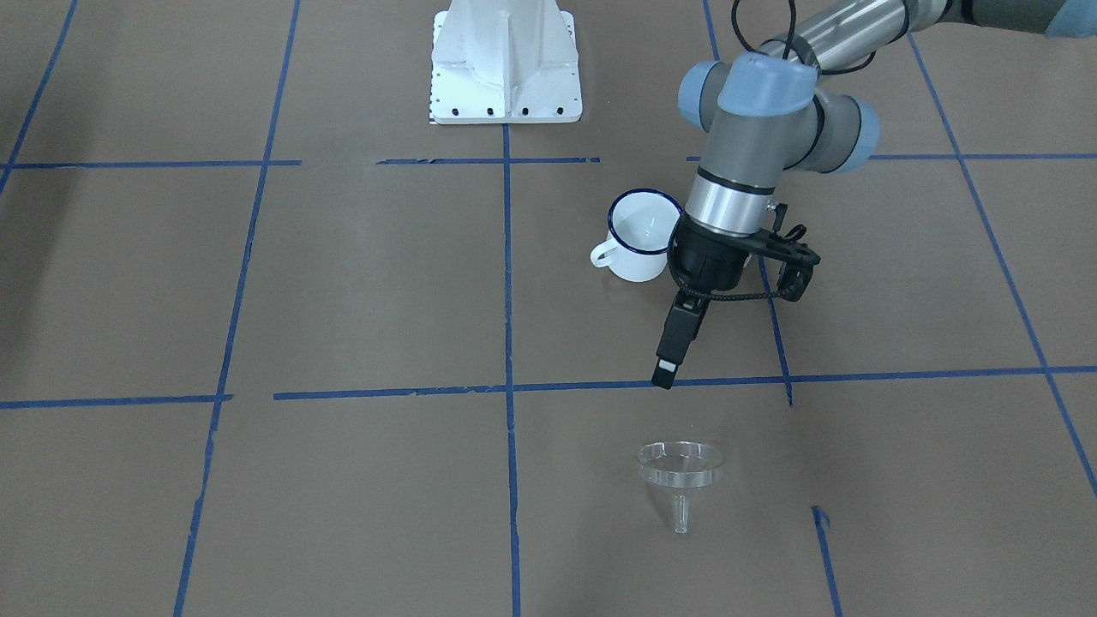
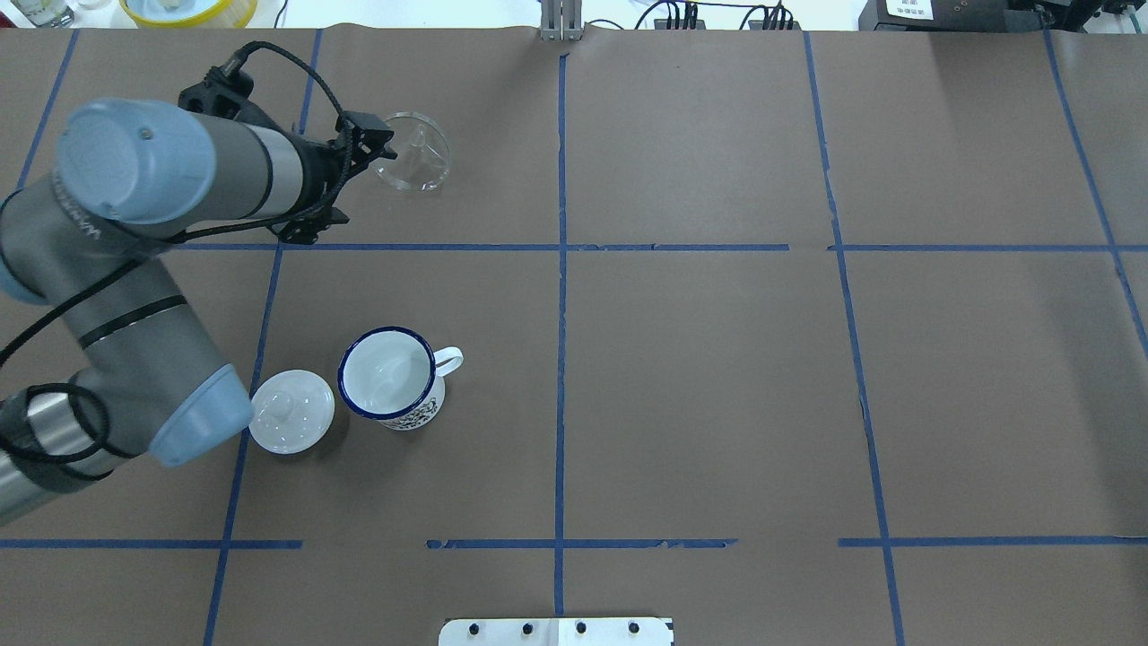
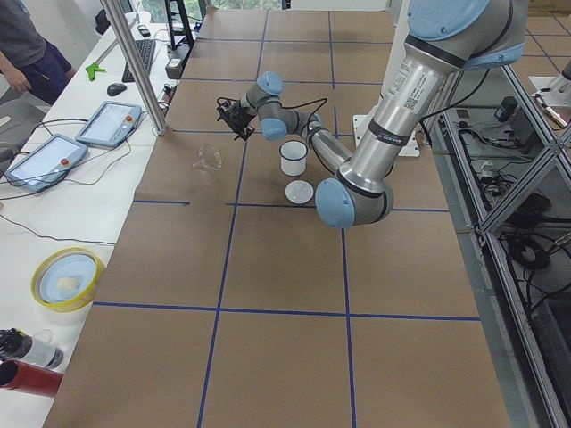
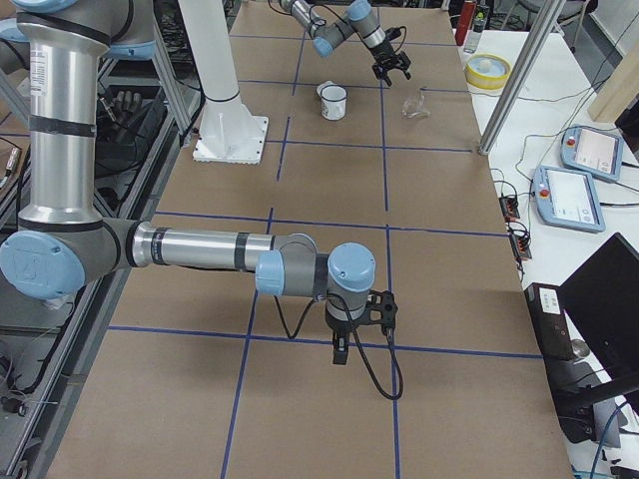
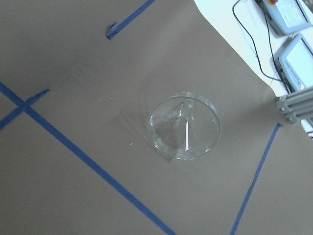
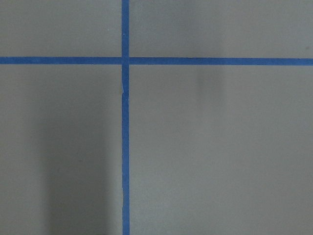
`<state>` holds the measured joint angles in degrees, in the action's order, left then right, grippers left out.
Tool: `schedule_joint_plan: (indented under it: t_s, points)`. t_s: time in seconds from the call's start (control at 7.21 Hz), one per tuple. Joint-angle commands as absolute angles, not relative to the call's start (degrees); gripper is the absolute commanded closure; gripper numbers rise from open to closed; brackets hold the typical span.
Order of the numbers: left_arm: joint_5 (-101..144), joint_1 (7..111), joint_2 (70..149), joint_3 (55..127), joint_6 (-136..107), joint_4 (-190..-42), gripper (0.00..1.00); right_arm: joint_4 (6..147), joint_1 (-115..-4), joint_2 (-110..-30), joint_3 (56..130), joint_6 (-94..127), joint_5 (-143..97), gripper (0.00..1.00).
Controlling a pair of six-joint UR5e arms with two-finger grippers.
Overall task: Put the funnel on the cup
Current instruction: 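Reach the left gripper to the clear glass funnel and grasp its rim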
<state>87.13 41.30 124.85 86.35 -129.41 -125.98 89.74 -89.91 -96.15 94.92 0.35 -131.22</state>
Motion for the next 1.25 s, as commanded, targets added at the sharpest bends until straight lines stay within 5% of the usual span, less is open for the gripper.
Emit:
schedule_joint_plan:
  t_s: [0.0, 0.42, 1.11]
  points:
    - [82.9, 41.2, 129.0, 77.4, -134.0, -129.6, 0.0, 89.7, -89.9, -96.2, 94.9, 0.4, -131.2, 0.0]
    - [80.2, 41.1, 131.0, 70.4, -138.2, -130.5, 0.01, 89.7, -89.9, -96.2, 94.9, 0.4, -131.2, 0.0]
    - [80.0, 41.3, 131.6, 66.3, -139.4, -135.3, 0.54, 89.7, -89.9, -96.2, 94.9, 0.4, -131.2, 0.0]
